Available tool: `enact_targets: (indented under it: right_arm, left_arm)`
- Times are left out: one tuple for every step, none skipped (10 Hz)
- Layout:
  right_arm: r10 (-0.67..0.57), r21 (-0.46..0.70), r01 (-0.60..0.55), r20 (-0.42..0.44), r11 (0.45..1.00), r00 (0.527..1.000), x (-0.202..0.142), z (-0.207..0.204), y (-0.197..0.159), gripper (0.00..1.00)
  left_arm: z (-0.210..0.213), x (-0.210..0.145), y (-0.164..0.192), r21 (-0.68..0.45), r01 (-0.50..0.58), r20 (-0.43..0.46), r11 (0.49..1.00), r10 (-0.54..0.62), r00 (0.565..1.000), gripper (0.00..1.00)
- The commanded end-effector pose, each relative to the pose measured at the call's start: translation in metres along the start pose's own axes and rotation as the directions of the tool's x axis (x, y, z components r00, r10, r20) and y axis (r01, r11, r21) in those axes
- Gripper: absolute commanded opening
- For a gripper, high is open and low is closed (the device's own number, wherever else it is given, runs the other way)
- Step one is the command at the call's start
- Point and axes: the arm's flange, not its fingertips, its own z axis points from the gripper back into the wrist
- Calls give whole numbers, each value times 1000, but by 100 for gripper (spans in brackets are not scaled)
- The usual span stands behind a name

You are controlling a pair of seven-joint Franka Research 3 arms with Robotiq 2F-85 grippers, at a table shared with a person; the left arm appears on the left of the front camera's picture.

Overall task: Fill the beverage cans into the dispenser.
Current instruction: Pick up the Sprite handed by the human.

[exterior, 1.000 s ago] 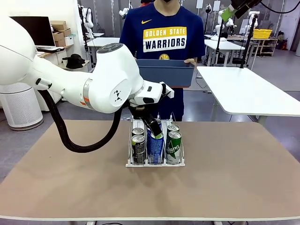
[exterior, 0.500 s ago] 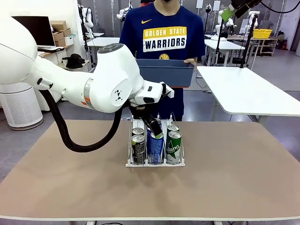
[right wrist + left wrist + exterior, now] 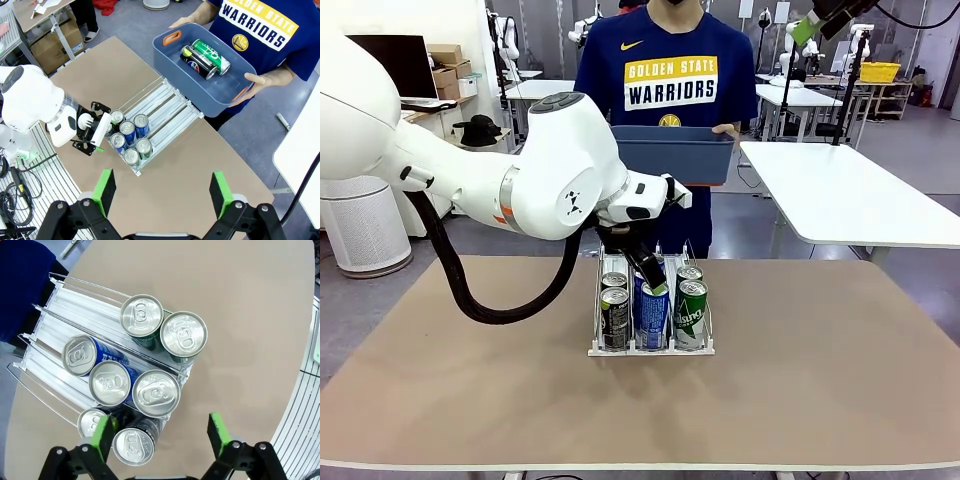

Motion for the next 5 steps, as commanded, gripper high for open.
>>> enact_targets:
  right_arm:
    - [-14,16,13,10,1000,1000,0,-1,0,100]
    - [-14,16,13,10,1000,1000,0,-1,0,100]
    - [-14,16,13,10,1000,1000,0,-1,0,100]
    - [-14,16,13,10,1000,1000,0,-1,0,100]
    - [-14,16,13,10,1000,1000,0,-1,0,100]
  left_arm:
    - [1,1,2,-5,3,-11,1000,-3,1000,100]
    - [0,0,0,0,0,0,1000,0,1000,100]
    - [10,2,12,94,9,-83,995,-1,997,100]
    - [31,-1,17,31,45,-99,999,-41,994,100]
    - [49,-6,33,-14,78,-84,997,-79,993,100]
